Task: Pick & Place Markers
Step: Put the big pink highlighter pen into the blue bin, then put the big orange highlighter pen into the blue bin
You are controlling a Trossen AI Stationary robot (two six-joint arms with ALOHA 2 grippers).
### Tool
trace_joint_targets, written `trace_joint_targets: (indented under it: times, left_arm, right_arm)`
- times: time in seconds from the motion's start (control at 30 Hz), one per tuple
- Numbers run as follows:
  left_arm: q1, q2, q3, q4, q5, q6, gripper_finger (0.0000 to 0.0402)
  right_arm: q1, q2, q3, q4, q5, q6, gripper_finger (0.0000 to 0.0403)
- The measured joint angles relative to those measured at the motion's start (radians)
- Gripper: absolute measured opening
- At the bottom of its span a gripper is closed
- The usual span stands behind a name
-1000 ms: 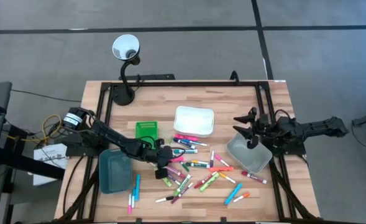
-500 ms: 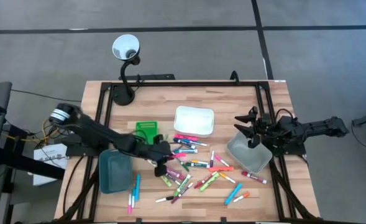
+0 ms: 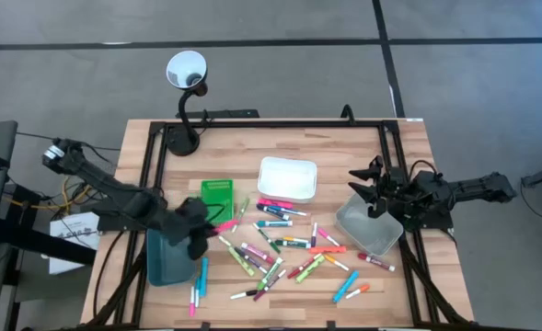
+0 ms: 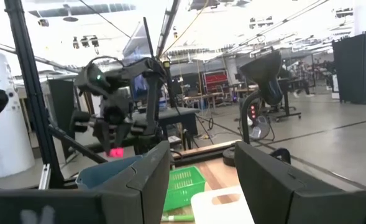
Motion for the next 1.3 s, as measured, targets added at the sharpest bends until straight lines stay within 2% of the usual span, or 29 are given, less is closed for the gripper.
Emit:
trace_joint_targets:
  times: [0.13,0.27,0.43,0.6,0.73,0.93,1.03,1.3]
  left_arm:
    - [-0.098,0.017,0.0,-0.14,0.13,-0.21,0.0065]
    - [-0.195,0.052,0.0,-0.215,0.202,-0.335,0.0064]
    - [-0.292,0.081,0.0,-0.323,0.238,-0.449,0.0066]
    - [-0.341,0.096,0.0,-0.45,0.257,-0.59,0.0066]
    - [-0.336,0.12,-0.026,-0.473,0.184,-0.592,0.0066]
    - [-0.328,0.177,-0.141,-0.428,0.204,-0.589,0.0077]
    - [-0.328,0.198,-0.175,-0.359,0.178,-0.588,0.0092]
    - [-0.327,0.205,-0.18,-0.342,0.161,-0.587,0.0137]
  right_arm:
    - [0.0,0.0,0.0,0.0,0.0,0.0,0.0171]
    - [0.0,0.0,0.0,0.0,0.0,0.0,0.0172]
    - [0.0,0.0,0.0,0.0,0.0,0.0,0.0173]
    - [0.0,0.0,0.0,0.0,0.0,-0.001,0.0171]
    - [0.0,0.0,0.0,0.0,0.0,-0.002,0.0172]
    - [0.0,0.0,0.0,0.014,0.0,-0.002,0.0173]
    - [0.0,0.007,0.0,0.022,0.002,0.0,0.0173]
    - [0.0,0.153,0.013,0.141,-0.003,0.0,0.0184]
